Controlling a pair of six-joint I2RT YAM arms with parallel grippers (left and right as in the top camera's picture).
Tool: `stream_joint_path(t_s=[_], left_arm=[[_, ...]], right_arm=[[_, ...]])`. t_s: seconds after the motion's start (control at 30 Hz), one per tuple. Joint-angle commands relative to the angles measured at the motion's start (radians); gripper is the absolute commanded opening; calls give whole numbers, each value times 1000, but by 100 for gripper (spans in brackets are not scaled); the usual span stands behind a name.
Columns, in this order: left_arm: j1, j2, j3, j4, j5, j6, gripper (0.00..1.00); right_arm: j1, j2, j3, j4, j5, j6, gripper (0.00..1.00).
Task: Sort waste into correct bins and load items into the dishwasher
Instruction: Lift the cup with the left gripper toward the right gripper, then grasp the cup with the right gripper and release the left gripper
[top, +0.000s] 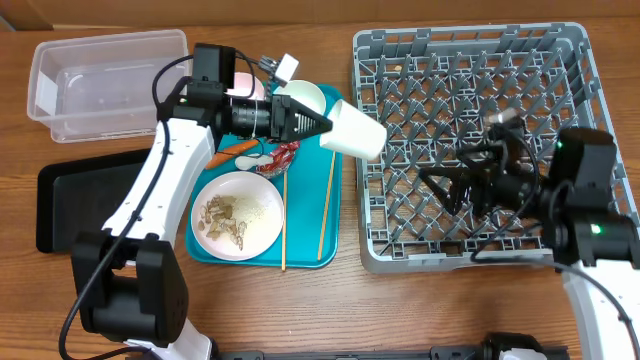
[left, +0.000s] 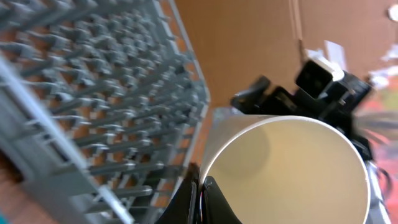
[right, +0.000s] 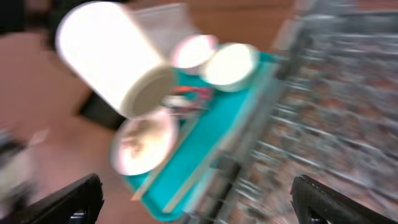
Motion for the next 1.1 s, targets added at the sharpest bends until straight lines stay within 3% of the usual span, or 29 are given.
stream_joint_path(t_s=[0.0, 0.37, 0.7, 1.07], left_arm=[[-34, -30, 20, 0, 106, -11, 4], [-106, -30, 20, 93, 34, -129, 4], [-178, -30, 20, 166, 35, -235, 4], [-198, -30, 20, 183, 54, -273, 4]], right_arm=[[-2, 42, 26, 36, -287, -53, 100], [64, 77, 26, 82, -326, -52, 100], [106, 77, 26, 107, -258, -45, 100], [106, 77, 26, 135, -97, -45, 100]])
